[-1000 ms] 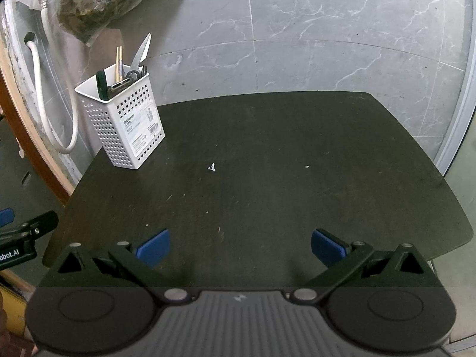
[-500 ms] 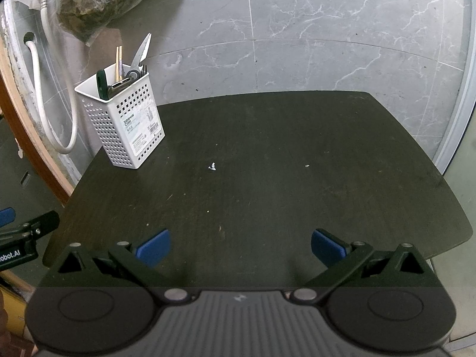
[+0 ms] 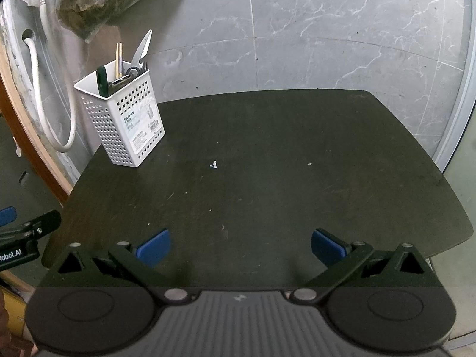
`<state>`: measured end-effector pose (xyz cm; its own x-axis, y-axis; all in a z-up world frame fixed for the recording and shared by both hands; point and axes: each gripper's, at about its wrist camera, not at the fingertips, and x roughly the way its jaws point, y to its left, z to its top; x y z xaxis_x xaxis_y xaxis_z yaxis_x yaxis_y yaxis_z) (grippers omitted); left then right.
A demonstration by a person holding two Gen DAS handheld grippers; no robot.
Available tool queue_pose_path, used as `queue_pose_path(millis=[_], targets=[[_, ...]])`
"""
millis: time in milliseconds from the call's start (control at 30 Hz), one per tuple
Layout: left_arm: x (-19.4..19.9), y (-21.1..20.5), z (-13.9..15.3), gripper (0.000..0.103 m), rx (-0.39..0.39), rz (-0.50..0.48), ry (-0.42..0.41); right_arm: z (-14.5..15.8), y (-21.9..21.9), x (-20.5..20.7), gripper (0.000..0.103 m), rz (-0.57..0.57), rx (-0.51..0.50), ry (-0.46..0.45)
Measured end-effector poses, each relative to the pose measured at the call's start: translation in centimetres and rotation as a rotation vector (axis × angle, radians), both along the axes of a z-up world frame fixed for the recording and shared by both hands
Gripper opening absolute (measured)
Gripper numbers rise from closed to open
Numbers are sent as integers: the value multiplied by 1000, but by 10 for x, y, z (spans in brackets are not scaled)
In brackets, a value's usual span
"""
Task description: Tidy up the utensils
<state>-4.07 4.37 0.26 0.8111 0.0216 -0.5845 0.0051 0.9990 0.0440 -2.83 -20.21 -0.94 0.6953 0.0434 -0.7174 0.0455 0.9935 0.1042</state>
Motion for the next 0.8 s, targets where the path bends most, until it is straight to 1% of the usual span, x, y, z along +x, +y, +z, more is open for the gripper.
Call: queue_pose_path(millis=[800], targets=[[16, 3, -7, 102, -12, -32, 25, -4, 2, 15, 103, -14, -9, 27]])
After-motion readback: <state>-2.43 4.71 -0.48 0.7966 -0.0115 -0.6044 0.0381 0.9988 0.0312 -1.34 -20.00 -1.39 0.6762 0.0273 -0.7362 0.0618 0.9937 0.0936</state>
